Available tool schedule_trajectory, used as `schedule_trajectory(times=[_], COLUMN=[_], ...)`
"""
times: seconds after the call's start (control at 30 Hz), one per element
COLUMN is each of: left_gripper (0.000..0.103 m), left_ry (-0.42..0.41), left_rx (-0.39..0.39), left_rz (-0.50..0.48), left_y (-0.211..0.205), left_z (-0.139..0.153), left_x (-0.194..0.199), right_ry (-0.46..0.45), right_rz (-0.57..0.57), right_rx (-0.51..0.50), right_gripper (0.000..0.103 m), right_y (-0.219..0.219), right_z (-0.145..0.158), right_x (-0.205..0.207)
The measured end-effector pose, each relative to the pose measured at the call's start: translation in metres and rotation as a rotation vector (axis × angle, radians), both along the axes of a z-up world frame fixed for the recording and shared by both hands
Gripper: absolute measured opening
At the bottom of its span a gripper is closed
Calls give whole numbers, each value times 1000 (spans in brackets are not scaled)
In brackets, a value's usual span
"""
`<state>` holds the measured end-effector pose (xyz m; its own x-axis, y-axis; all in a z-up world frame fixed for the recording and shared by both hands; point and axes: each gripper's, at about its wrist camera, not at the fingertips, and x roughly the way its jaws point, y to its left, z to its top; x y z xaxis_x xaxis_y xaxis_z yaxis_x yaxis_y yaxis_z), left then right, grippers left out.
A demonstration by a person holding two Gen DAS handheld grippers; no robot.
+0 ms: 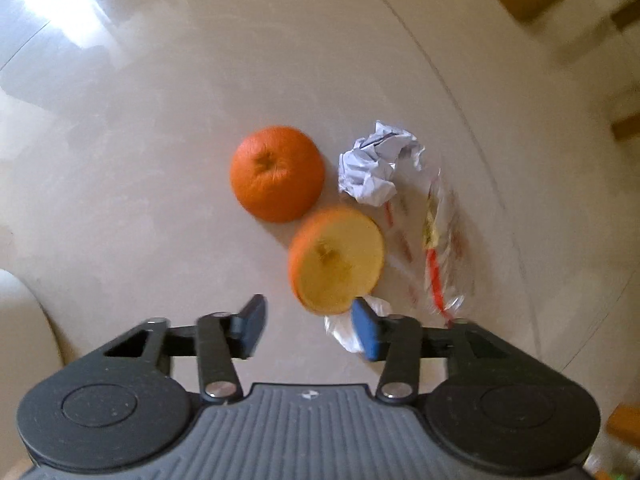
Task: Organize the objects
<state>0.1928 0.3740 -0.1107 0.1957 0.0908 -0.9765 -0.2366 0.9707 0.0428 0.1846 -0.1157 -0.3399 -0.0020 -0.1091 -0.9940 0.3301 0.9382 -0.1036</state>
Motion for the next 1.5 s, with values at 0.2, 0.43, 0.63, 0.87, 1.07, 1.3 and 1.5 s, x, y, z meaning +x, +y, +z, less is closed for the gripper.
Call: schedule_trajectory(times=[0.2,0.43,0.63,0.87,1.07,1.3,1.5], left_gripper=[16,16,16,16,16,16,16], left_ry=[3,2,3,6,5,4,5], left_rx=[-4,-2,4,13,15,11,15], left_rz=[3,-3,-7,-12,-12,-12,-12], left_y=[1,1,-1,-2,-3,-2,-3], left_z=[0,0,0,-1,-1,-1,-1], left_x=[1,0,1,1,1,0,0], right_ry=[-28,-19,-19,-3,21,43,77], right_rz=[28,-82,-152,-173,-178,-185,-101], right_rx=[-26,87,150,129,69,42,23], right_gripper=[85,86,86,89,90,72,69], right_y=[-6,-39,-45,-33,-13,-7,2], right_z=[-3,-33,-58,-79,-84,-77,-47], right_x=[2,8,15,23,28,29,25])
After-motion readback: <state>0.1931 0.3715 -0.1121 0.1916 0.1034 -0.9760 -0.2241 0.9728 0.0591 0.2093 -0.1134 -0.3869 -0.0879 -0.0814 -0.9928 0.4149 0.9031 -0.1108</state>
